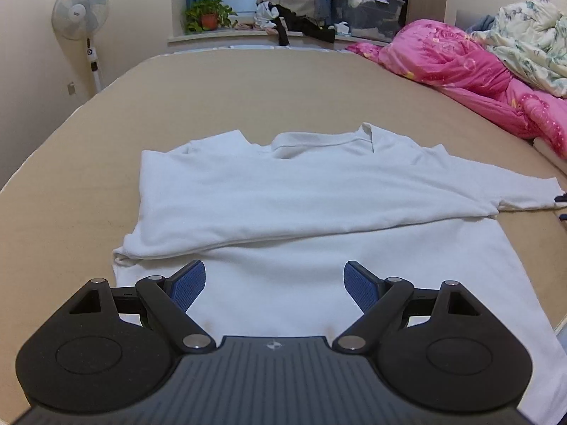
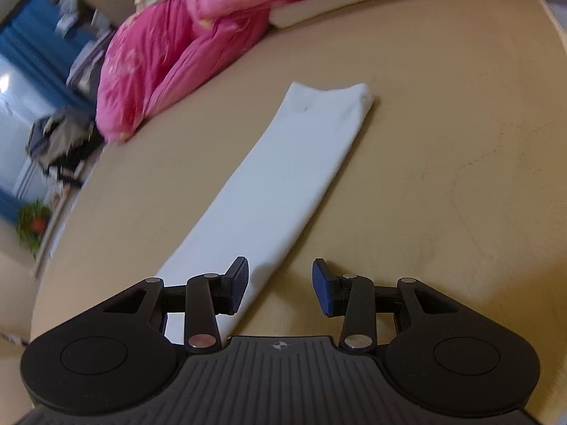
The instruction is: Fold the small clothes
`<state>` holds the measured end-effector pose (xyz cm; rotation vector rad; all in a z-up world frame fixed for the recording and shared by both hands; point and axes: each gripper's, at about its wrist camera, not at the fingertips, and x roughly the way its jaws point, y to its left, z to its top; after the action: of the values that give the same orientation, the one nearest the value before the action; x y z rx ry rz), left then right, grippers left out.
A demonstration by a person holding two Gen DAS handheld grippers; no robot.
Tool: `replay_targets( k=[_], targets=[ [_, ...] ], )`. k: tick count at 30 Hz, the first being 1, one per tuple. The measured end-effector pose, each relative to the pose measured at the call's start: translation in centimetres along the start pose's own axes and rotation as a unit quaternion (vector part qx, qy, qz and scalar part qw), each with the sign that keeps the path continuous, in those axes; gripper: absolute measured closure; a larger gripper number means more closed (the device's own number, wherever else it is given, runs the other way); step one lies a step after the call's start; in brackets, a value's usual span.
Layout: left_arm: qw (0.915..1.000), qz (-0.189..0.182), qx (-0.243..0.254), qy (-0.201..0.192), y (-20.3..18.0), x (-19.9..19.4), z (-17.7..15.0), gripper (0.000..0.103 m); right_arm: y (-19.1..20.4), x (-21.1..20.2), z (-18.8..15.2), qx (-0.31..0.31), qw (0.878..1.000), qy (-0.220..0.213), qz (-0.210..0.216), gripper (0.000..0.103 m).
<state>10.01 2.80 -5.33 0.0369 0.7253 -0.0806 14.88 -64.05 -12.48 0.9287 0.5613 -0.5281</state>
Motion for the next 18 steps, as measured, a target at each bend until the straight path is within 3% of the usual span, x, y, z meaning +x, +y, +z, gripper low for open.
replay_targets(
  k=[7, 8, 10, 15, 18],
  targets=[
    [0.9997, 0.015, -0.016, 0.008, 0.4, -0.2, -0.2, 0.014, 0.8, 2.1, 0.3, -0.014, 0.999, -0.046, -0.015, 0.061],
    [0.9997, 0.017, -0.018, 0.009, 0.6, -0.2, -0.2, 0.014, 1.0, 2.3, 0.3, -0.017, 0.998, -0.052, -0.017, 0.064],
    [0.9995, 0.021, -0.021, 0.011, 0.8, -0.1, -0.2, 0.014, 1.4, 2.5, 0.3, -0.034, 0.997, -0.065, -0.036, 0.092],
    [0.9992, 0.025, -0.029, 0.011, 1.4, -0.2, 0.0, 0.014, 3.2, 1.5, -0.2, -0.046, 0.992, -0.1, -0.063, 0.099],
    [0.999, 0.027, -0.034, 0.005, 1.8, -0.5, 0.3, 0.014, 8.1, -0.5, -1.6, -0.114, 0.982, -0.141, -0.06, 0.099]
  ],
)
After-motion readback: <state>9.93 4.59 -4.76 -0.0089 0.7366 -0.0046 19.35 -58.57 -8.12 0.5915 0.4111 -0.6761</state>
